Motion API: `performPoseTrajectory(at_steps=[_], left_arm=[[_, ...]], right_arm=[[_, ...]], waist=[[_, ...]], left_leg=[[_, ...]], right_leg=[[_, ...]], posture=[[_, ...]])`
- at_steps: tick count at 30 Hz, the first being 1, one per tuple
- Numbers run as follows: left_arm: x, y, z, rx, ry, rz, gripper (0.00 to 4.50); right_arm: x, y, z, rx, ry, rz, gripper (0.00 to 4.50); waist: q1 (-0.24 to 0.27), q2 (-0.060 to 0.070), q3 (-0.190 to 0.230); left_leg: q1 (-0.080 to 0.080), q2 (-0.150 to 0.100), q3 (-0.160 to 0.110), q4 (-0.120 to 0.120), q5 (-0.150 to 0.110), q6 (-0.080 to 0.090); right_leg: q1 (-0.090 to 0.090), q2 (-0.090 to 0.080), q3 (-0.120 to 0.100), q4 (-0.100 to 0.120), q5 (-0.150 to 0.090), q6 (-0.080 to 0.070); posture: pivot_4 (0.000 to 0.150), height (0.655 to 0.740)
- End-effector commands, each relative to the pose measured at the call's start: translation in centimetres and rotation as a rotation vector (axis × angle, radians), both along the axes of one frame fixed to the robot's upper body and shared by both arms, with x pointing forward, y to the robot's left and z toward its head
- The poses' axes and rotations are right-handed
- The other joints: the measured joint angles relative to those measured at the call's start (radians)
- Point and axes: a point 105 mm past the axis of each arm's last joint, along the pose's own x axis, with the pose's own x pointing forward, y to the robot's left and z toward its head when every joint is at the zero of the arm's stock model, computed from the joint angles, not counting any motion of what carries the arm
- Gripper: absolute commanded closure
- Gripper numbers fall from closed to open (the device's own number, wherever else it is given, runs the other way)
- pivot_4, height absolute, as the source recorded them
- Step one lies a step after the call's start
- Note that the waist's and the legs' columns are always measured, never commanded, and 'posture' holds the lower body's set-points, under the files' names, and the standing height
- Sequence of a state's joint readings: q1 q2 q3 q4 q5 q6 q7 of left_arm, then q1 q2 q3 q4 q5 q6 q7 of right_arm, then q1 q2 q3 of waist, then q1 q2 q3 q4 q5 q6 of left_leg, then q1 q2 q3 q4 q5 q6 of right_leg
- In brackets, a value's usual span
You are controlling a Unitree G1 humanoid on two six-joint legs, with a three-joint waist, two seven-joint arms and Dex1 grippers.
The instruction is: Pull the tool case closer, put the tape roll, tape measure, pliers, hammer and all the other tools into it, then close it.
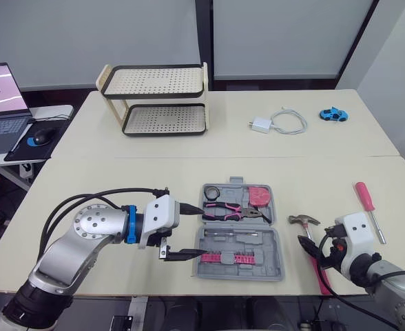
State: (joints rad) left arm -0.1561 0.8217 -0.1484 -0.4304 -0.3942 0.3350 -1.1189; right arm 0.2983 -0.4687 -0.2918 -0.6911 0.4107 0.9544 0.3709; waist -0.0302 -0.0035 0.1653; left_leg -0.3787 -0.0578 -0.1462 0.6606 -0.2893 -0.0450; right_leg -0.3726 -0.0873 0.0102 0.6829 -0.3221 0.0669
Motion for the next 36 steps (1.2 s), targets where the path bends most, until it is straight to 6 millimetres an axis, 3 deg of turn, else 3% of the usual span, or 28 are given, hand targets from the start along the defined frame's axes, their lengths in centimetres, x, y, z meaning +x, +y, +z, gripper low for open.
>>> performPoseTrajectory(at_steps=[1, 8, 17, 28, 36], left_arm=[[0.1, 0.2, 0.7, -0.011, -0.042, 0.006, 0.0], [0.0, 0.1, 0.6, -0.014, -0.045, 0.003, 0.0], [-0.2, -0.3, 0.7, -0.019, -0.048, -0.009, 0.0], [0.1, -0.8, 1.5, -0.017, -0.06, -0.012, 0.0], [-0.3, -1.6, 2.0, -0.014, -0.055, -0.024, 0.0]], right_arm=[[0.3, -0.3, 1.0, -0.084, -0.055, 0.058, 0.03], [1.2, -1.0, 3.8, -0.333, -0.105, 0.341, 0.03], [1.2, -0.4, 6.5, -0.641, -0.056, 0.866, 0.03], [2.1, -0.8, 6.5, -0.976, 0.04, 1.31, 0.03], [3.2, -0.2, 5.1, -1.23, 0.087, 1.682, 0.03]], waist=[[0.0, 0.0, 0.0], [0.001, 0.0, 0.0], [0.0, -0.002, 0.001], [-0.001, -0.002, 0.001], [-0.002, -0.003, 0.002]], left_leg=[[0.0, 0.0, 0.0, 0.0, 0.0, 0.0], [0.0, 0.0, 0.004, 0.0, 0.0, 0.0], [0.0, 0.001, 0.011, 0.001, -0.001, 0.002], [0.0, 0.002, 0.011, 0.002, -0.001, 0.002], [0.0, 0.002, 0.011, 0.002, 0.0, -0.001]], right_leg=[[0.0, 0.0, 0.0, 0.0, 0.0, 0.0], [0.001, 0.0, 0.001, 0.0, 0.0, 0.001], [0.001, 0.0, 0.001, -0.001, 0.0, 0.001], [0.001, 0.0, 0.001, -0.002, 0.001, 0.001], [0.0, 0.0, 0.001, -0.002, 0.001, 0.001]], posture=[[0.15, 0.7318], [0.15, 0.7318], [0.15, 0.7318], [0.15, 0.7318], [0.15, 0.7318]])
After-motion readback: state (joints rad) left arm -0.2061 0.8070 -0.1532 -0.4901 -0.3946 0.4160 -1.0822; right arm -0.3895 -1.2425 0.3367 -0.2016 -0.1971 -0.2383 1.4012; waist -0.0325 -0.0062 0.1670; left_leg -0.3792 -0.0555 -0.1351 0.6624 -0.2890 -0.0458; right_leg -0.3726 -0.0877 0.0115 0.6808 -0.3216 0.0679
